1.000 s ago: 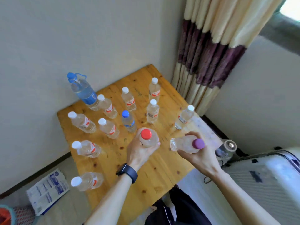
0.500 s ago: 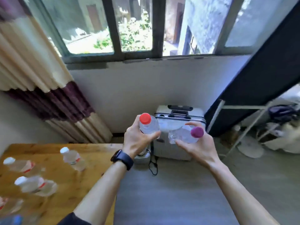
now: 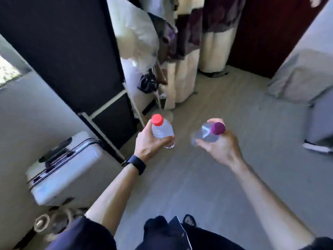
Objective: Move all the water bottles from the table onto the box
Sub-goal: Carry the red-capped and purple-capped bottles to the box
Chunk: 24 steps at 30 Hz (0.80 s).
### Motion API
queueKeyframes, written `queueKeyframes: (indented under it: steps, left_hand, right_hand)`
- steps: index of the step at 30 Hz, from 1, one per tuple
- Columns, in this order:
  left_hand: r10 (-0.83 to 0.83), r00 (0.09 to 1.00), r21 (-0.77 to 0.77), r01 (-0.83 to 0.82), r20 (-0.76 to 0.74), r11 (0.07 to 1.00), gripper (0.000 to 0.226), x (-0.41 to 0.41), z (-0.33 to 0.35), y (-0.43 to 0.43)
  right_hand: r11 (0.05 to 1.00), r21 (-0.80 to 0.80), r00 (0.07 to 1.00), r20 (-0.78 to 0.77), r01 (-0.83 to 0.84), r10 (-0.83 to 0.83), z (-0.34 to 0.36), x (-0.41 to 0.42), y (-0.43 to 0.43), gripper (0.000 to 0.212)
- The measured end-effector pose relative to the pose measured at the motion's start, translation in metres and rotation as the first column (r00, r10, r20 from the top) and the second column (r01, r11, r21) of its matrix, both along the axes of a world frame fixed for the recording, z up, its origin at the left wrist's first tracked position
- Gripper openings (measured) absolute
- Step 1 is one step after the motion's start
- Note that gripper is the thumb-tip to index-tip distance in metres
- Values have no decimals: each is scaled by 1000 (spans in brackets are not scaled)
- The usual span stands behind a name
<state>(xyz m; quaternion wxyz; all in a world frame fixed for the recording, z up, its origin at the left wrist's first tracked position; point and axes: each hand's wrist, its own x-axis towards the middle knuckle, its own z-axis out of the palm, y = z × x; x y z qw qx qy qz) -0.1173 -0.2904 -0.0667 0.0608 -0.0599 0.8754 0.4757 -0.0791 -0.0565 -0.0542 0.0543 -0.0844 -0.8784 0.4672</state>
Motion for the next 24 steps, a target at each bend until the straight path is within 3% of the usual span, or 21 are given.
queueKeyframes:
  steps: [6,10,18,24]
  left_hand:
    - [-330,944,-28,330,9,944,51,-86,1,145]
    - [-494,870,-62,493,0,868,52,-147,-3,226]
    - [-644,765,-77,643,15,762,47,-274,4,361]
    - [-702,711,-107,701,38,705,50,-349,7,460]
  right_hand:
    - [951,149,958,58,271,-282,-3,-23,132,60]
    - [907,155,904,118,391,-410,-6,-53,200,60]
    - [814,125,803,131,568,-581,-3,-134,313,52]
    - [741,111,722,166,663,-671,-3,-174,398,57]
